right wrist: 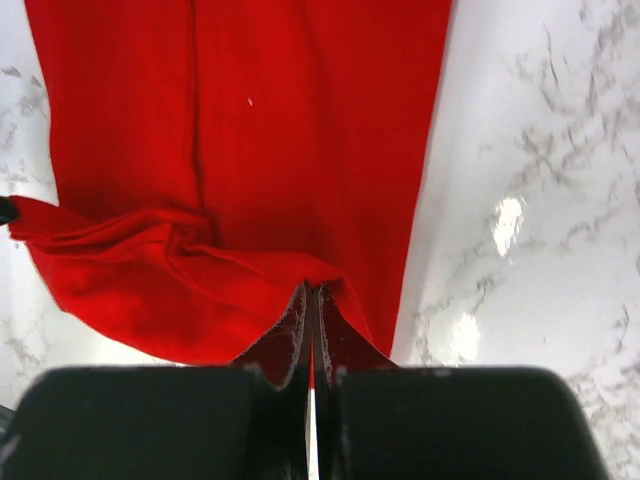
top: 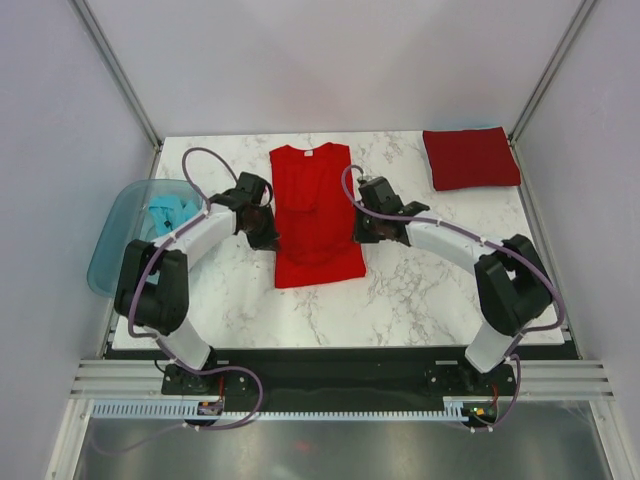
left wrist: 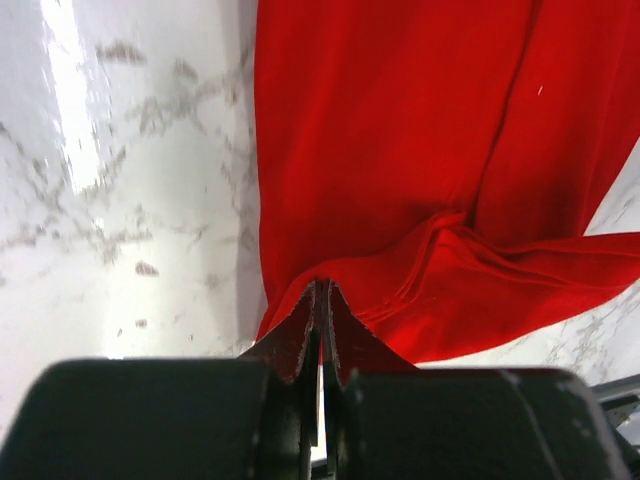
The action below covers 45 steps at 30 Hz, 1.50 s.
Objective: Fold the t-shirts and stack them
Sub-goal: Fold the tshirt
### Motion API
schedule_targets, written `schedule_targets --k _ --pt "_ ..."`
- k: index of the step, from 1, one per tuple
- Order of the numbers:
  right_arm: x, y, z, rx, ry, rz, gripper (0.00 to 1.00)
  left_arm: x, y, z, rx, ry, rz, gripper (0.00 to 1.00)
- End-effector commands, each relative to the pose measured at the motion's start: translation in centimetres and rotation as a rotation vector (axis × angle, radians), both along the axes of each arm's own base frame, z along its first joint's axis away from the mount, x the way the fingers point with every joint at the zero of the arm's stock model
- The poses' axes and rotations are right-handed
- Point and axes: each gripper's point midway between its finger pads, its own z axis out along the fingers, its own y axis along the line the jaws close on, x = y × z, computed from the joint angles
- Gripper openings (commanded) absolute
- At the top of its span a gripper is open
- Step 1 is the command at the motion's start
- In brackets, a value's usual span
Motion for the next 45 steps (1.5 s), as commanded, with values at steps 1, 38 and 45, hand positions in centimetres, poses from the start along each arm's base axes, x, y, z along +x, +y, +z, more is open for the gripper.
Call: schedule_targets --k 1,38,45 --pt "2.8 0.9 1.3 0.024 -0.022 0.042 0.00 3.4 0.0 1.3 -0.009 -0.073 -0.043 0.02" --pt "18.2 0.4 1.1 0.111 -0.120 0.041 0.00 17.7 3.2 1.8 -0.018 -0.194 0.050 0.02" --pt "20.8 -1.1 1.3 0.113 -0.138 -0.036 0.22 19.6 2.7 2.8 -0.044 -0.238 0.000 0.26"
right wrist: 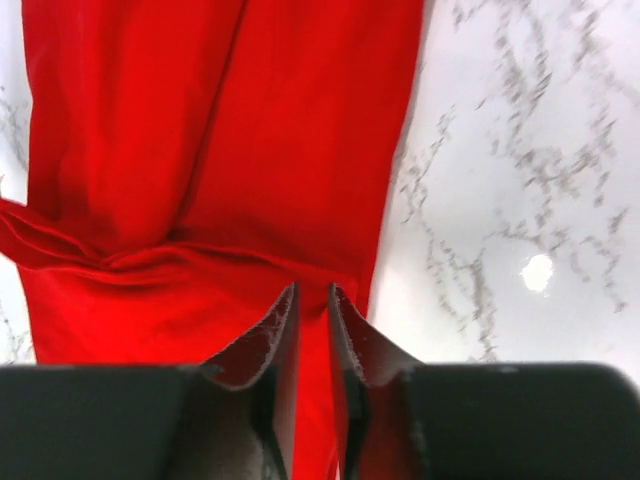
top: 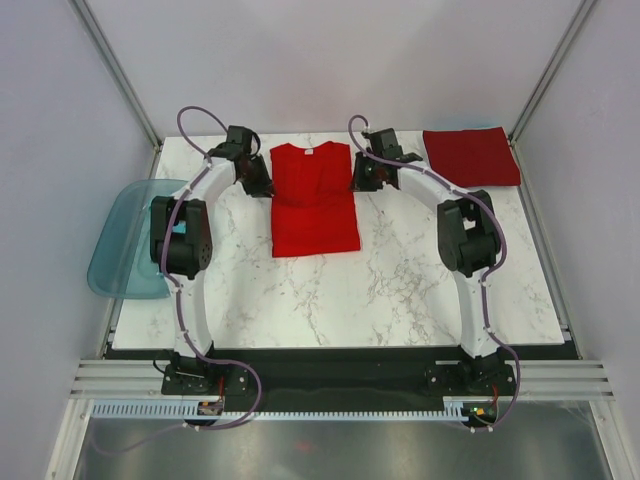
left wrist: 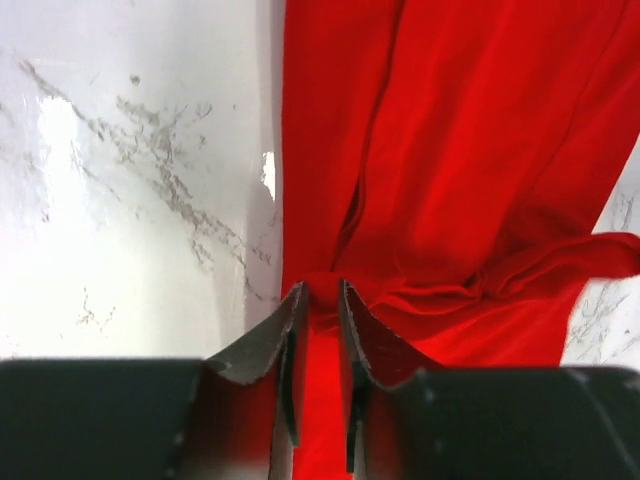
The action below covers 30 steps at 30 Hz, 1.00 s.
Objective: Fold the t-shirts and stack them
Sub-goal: Fold the tshirt
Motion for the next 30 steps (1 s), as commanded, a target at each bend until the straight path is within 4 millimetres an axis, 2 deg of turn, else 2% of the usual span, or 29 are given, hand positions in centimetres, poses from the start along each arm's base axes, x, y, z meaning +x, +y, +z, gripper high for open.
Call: schedule_targets --k 1,3,4,7,8,9,14,18,21,23,24,26,30 --pt "3.0 -1.1 3.9 0.029 -0.100 -0.053 0.26 2.0 0.3 4.0 -0.007 -0.122 -0.052 0.29" --pt "3.0 -2.0 5.2 0.017 -0.111 -0.076 0.29 2.2 0.9 6.0 0.019 -0.172 -0.047 0.34" --pt "2.6 -2.1 6.5 0.021 -0.128 -0.075 0.29 1.9 0.8 7.7 0.018 -0.206 -0.058 0.36" --pt "0.7 -1.5 6.1 0.039 -0.098 -0.053 0.26 0.1 -0.1 6.9 -0.009 -0.173 -0.095 0.35" --pt "0.1 -0.9 5.8 0.040 -0.091 -0.037 0.24 -0.5 -0.7 6.7 -0.037 -0.162 -0.119 0.29" --pt "-0.6 -0.6 5.0 0.033 -0.076 -0.029 0.22 -1.4 -1.4 5.5 -0.050 -0.135 -0.138 0.26" --pt "-1.9 0.7 3.2 0.032 -0.041 0.015 0.17 -3.1 -3.2 2.9 -0.043 -0.088 -0.182 0.23" --pt "-1.4 1.2 2.1 0.022 -0.046 0.044 0.18 -3.2 -3.2 0.6 -0.024 -0.047 -0.185 0.22" --pt "-0.5 0.9 2.0 -0.022 -0.112 0.173 0.27 -2.5 -2.8 1.0 0.017 -0.083 -0.215 0.30" --pt "0.2 -0.2 2.0 -0.058 -0.156 0.257 0.30 -2.0 -2.7 1.8 0.046 -0.134 -0.284 0.42" --pt "0.4 -0.7 1.2 -0.073 -0.161 0.288 0.31 -1.8 -2.5 1.8 0.072 -0.154 -0.326 0.49" --pt "0.9 -1.7 0.9 -0.045 -0.162 0.311 0.35 -1.6 -2.1 1.7 0.103 -0.166 -0.350 0.52" --pt "1.6 -1.4 0.2 0.002 -0.187 0.402 0.39 -0.9 -1.2 1.0 0.127 -0.170 -0.372 0.52"
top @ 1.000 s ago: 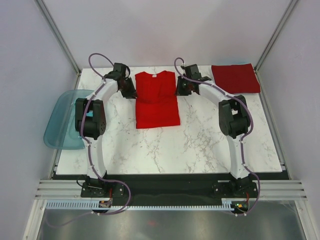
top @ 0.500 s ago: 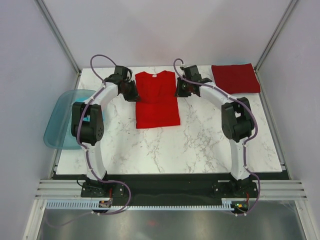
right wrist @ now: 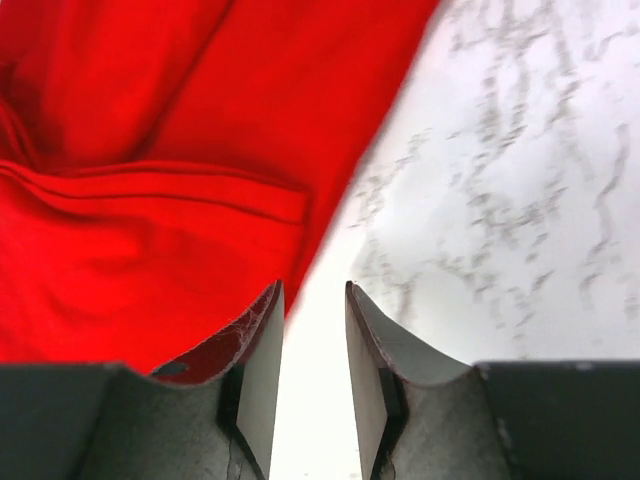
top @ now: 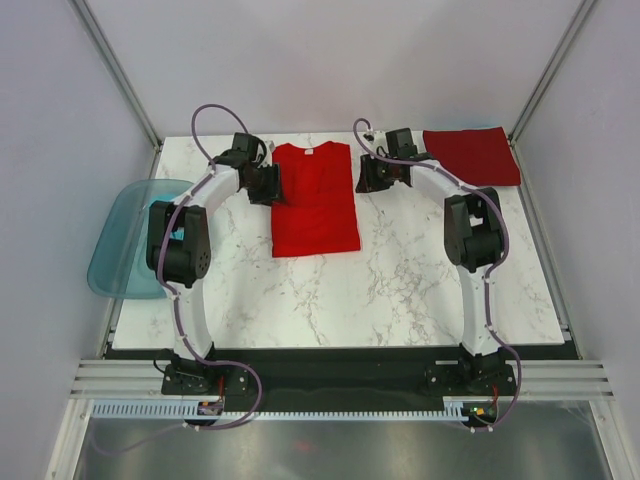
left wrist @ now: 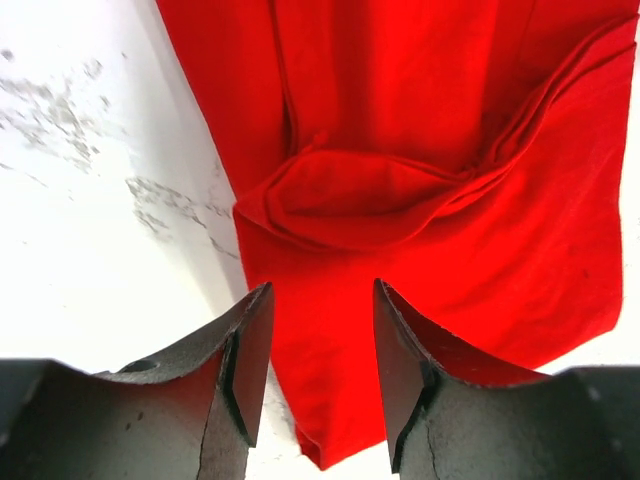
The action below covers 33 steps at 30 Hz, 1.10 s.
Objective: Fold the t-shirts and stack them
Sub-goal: Fold the tshirt
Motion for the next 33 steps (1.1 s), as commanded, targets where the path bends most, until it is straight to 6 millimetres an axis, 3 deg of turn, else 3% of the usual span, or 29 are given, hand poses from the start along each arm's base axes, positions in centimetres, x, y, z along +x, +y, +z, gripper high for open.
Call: schedule_targets --k 1,10,17,27,31,33 --pt "1.7 0.6 1.1 0.053 -0.097 0.150 0.39 2.5 1.0 0.4 0.063 -0.100 -0.074 0.52" --pt "2.3 2.5 1.2 0.155 -0.132 0.289 0.41 4.2 1.2 -0.2 0.096 -0.137 -0.143 0.54" --pt "3.0 3.1 0.5 0.181 -0.149 0.312 0.43 5.8 0.8 -0.3 0.094 -0.161 -0.157 0.45" --pt "3.3 3.3 -0.9 0.190 -0.131 0.316 0.42 6.3 0.9 -1.3 0.100 -0.149 -0.154 0.31" --pt "3.3 3.4 -1.2 0.188 -0.126 0.312 0.38 6.4 1.3 -1.9 0.125 -0.143 -0.140 0.22" --pt "3.6 3.3 -1.5 0.179 -0.124 0.298 0.27 6.4 1.5 -2.2 0.137 -0.138 -0.133 0.21"
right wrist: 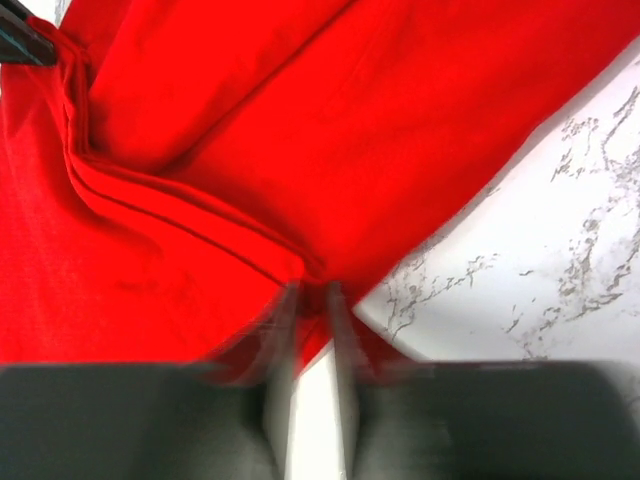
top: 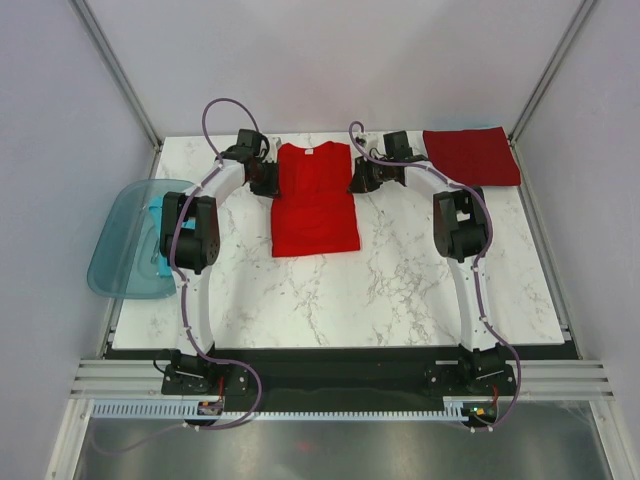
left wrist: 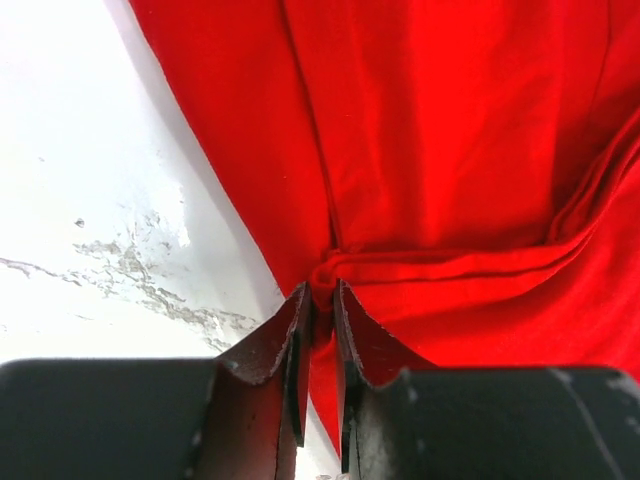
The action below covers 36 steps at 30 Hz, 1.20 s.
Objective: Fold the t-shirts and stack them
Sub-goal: Fold the tshirt
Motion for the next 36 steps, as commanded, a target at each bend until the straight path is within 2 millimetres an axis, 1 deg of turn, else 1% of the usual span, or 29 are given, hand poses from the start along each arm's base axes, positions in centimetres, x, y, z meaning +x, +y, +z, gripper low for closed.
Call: schedule_targets --k 1,2,3,5,7,9,13,14,15,17,18,19,20,21,22,23,24,25,26,27,28,29,30,31,32,33,34,35,36 --pt "1.5 0.4 1.3 0.020 -0.070 0.012 0.12 1.8 0.9 0.3 0.052 -0.059 -0.003 0.20" --pt "2.0 0.0 1.0 -0.004 -0.076 -0.018 0.04 1.9 1.1 0.2 0.057 -0.059 0.005 0.20" --pt "2.3 -0.3 0.9 -0.019 -0.082 -0.037 0.00 1.8 1.2 -0.1 0.064 -0.050 0.019 0.20" --pt "2.7 -1.0 0.6 -0.049 -0.083 -0.089 0.00 1.9 1.7 -0.6 0.083 -0.044 0.044 0.19" --pt "2.5 -1.4 0.1 -0.059 -0.077 -0.106 0.00 1.9 2.1 -1.2 0.108 -0.036 0.060 0.17" --pt "2.6 -1.7 0.3 -0.068 -0.092 -0.125 0.00 1.8 2.5 -1.6 0.125 -0.031 0.072 0.17" --pt "2.9 -2.4 0.2 -0.086 -0.100 -0.167 0.00 2.1 2.7 -1.5 0.132 -0.036 0.081 0.18" --pt "3.0 -2.6 0.4 -0.085 -0.101 -0.180 0.00 2.3 2.7 -1.3 0.129 -0.040 0.083 0.19" --pt "3.0 -2.5 0.5 -0.085 -0.101 -0.182 0.00 2.4 2.6 -1.2 0.122 -0.041 0.082 0.22" --pt "3.0 -2.4 1.1 -0.070 -0.115 -0.179 0.00 2.6 2.2 -0.3 0.088 -0.050 0.080 0.28" --pt "2.9 -2.2 1.5 -0.050 -0.097 -0.193 0.01 2.5 1.6 0.6 0.050 -0.055 0.068 0.34" --pt "3.1 -2.2 2.0 -0.044 -0.098 -0.205 0.05 2.5 1.3 1.4 0.025 -0.061 0.064 0.36" --pt "3.3 -2.3 3.0 -0.040 -0.104 -0.227 0.11 2.5 1.2 3.7 -0.009 -0.087 0.076 0.38" --pt "3.5 -2.5 3.7 -0.032 -0.094 -0.261 0.18 2.4 1.2 5.0 -0.031 -0.101 0.077 0.42" --pt "3.5 -2.7 4.5 -0.025 -0.089 -0.279 0.24 1.9 1.0 5.9 -0.054 -0.100 0.075 0.45" --pt "3.3 -2.6 6.2 -0.010 -0.101 -0.288 0.28 1.4 1.3 8.5 -0.069 -0.127 0.095 0.47" --pt "3.2 -2.6 7.1 0.002 -0.099 -0.300 0.32 0.8 1.1 9.5 -0.083 -0.132 0.098 0.47" --pt "2.5 -2.6 7.1 0.015 -0.061 -0.326 0.37 -0.4 1.0 9.4 -0.098 -0.107 0.099 0.47" --pt "2.1 -2.6 8.6 0.031 -0.068 -0.333 0.37 -1.3 0.6 9.8 -0.127 -0.092 0.103 0.47" --pt "1.7 -2.6 8.9 0.040 -0.056 -0.341 0.39 -2.4 0.3 11.2 -0.157 -0.101 0.093 0.47" --pt "0.6 -2.5 8.0 0.039 -0.013 -0.348 0.40 -4.2 0.4 9.3 -0.157 -0.039 0.106 0.46" --pt "0.0 -2.5 9.0 0.051 -0.013 -0.347 0.40 -5.2 0.4 8.9 -0.168 -0.011 0.121 0.46" --pt "-0.7 -2.3 9.0 0.052 -0.002 -0.345 0.40 -6.3 0.2 8.5 -0.188 0.016 0.110 0.45" --pt "-2.1 -1.7 8.1 0.044 0.031 -0.333 0.40 -8.1 0.2 7.1 -0.190 0.065 0.108 0.45" --pt "-3.0 -1.3 9.3 0.049 0.018 -0.320 0.40 -8.9 0.2 6.6 -0.197 0.092 0.125 0.44" --pt "-3.6 -1.0 9.4 0.035 0.013 -0.322 0.39 -9.7 0.2 6.0 -0.202 0.118 0.131 0.43" --pt "-5.2 0.1 8.6 0.004 0.029 -0.309 0.39 -10.9 0.3 5.1 -0.205 0.149 0.136 0.42" --pt "-5.7 0.3 9.7 -0.012 -0.003 -0.332 0.38 -12.0 0.2 4.3 -0.212 0.184 0.135 0.41" --pt "-6.3 0.8 9.8 -0.025 -0.010 -0.334 0.37 -11.9 0.1 4.5 -0.221 0.181 0.138 0.40"
